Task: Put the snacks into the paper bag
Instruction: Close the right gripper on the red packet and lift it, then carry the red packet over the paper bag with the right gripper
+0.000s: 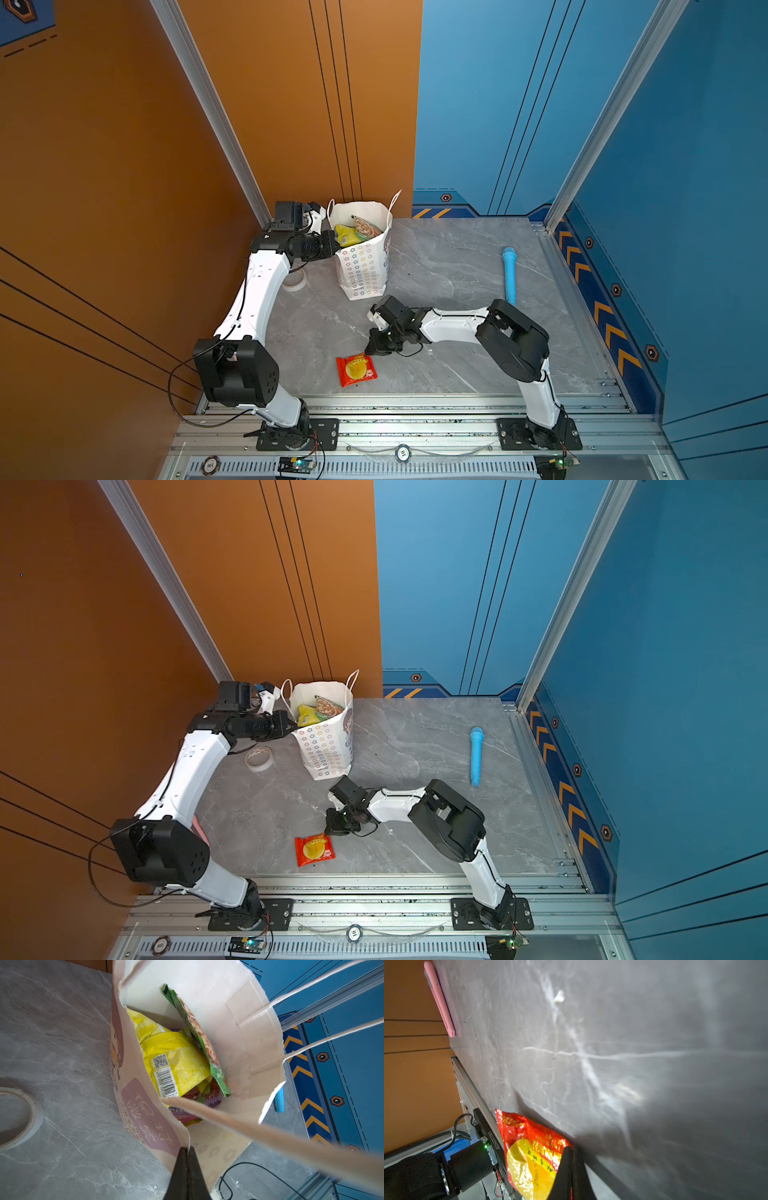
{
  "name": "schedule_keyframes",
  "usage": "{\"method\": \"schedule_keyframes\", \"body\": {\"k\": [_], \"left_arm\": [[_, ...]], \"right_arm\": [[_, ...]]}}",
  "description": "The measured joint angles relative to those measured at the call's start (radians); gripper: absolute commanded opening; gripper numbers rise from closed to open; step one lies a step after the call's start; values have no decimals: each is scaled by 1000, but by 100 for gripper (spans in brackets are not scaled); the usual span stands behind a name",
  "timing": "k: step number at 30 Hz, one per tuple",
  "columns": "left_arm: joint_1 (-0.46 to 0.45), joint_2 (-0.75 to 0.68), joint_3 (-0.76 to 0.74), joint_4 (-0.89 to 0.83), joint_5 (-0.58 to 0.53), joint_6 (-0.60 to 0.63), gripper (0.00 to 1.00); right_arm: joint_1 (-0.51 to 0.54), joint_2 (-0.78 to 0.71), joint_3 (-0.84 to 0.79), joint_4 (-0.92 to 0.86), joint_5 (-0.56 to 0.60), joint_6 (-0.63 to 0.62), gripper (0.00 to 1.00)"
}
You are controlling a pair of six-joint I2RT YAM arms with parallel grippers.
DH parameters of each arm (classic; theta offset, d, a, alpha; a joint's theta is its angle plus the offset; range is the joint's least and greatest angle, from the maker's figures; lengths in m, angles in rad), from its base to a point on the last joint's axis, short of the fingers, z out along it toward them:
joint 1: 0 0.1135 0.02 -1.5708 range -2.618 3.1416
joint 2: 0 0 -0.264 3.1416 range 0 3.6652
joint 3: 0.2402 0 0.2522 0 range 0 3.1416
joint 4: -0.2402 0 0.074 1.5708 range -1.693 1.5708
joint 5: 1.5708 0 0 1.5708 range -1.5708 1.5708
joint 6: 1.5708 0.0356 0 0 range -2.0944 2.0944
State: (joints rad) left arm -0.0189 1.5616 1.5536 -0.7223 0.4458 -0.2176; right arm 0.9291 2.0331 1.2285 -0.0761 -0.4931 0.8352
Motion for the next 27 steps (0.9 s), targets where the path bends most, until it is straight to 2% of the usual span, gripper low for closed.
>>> {"method": "schedule_keyframes", "body": {"k": [6, 13, 22, 27], "left_arm": [[0, 0, 0, 0, 0, 0, 1], [0, 0, 0, 0, 0, 0, 1], [0, 0, 0, 0, 0, 0, 1], [0, 0, 0, 0, 0, 0, 1]], "right_arm": [[-126, -109, -91, 0, 54, 1, 0], [-178, -256, -76, -84, 108, -45, 0], [-208, -459, 137, -265, 210, -160, 0], [-209, -497, 270, -309, 241, -207, 0]]}}
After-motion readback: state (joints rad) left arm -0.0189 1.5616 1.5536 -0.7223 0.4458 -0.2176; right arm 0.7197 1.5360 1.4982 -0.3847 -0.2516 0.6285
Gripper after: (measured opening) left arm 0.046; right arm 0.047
